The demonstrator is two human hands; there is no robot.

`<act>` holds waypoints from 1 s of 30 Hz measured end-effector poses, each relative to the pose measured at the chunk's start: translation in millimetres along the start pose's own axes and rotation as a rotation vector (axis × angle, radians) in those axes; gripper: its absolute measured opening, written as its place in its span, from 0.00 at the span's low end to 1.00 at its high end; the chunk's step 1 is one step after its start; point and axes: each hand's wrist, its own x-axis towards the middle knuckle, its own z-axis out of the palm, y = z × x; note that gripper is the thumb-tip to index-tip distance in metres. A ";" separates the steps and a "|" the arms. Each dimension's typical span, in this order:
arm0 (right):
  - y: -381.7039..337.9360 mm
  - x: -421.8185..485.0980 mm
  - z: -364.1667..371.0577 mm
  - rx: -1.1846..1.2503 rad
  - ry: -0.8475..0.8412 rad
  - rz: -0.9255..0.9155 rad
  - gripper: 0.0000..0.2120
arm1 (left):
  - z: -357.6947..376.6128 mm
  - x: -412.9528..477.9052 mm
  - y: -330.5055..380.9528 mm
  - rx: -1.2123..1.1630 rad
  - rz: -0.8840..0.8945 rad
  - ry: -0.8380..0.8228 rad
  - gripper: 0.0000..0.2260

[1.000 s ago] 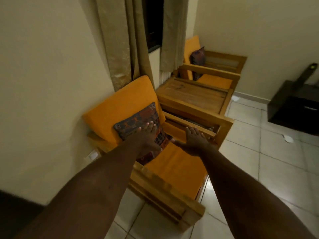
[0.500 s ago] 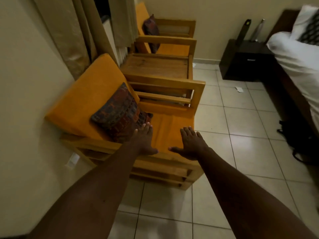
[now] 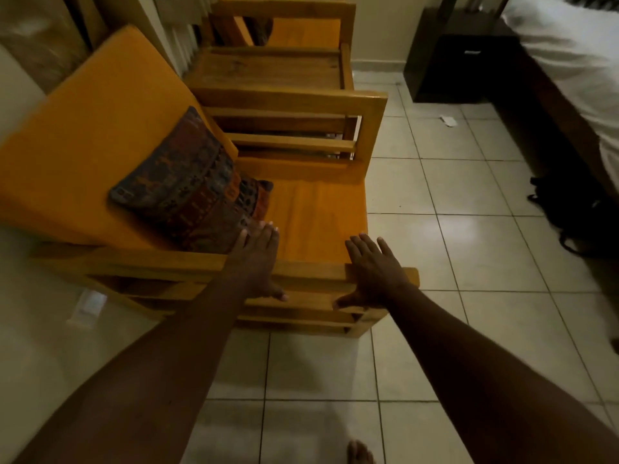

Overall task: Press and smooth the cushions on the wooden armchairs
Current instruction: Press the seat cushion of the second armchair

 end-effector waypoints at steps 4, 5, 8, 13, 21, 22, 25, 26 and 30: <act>1.2 10.4 15.6 -0.008 -0.007 0.008 0.63 | 16.4 13.1 4.1 -0.031 0.004 -0.037 0.64; 2.2 11.4 19.7 -0.013 0.005 0.001 0.61 | 21.0 13.3 5.7 -0.045 -0.002 -0.027 0.63; 7.9 20.8 23.7 0.000 0.030 -0.003 0.56 | 24.4 21.0 4.6 -0.035 -0.018 0.021 0.60; 14.6 28.5 20.5 0.028 0.021 0.006 0.53 | 19.0 37.0 -2.9 0.021 0.050 0.029 0.56; 23.6 37.5 18.7 0.027 -0.005 -0.022 0.52 | 26.9 45.0 -5.0 -0.026 0.068 0.104 0.56; 28.6 42.5 18.0 0.021 -0.001 -0.022 0.52 | 26.0 50.1 -5.7 -0.042 0.069 0.110 0.56; 41.9 61.5 12.7 -0.002 0.004 -0.039 0.53 | 22.1 68.9 -8.4 -0.074 0.074 0.115 0.56; 47.5 68.0 11.2 0.003 -0.003 -0.036 0.53 | 20.6 75.7 -10.1 -0.087 0.075 0.114 0.56; 53.7 78.6 9.0 0.014 -0.019 -0.060 0.54 | 18.8 88.2 -16.6 -0.065 0.106 0.084 0.55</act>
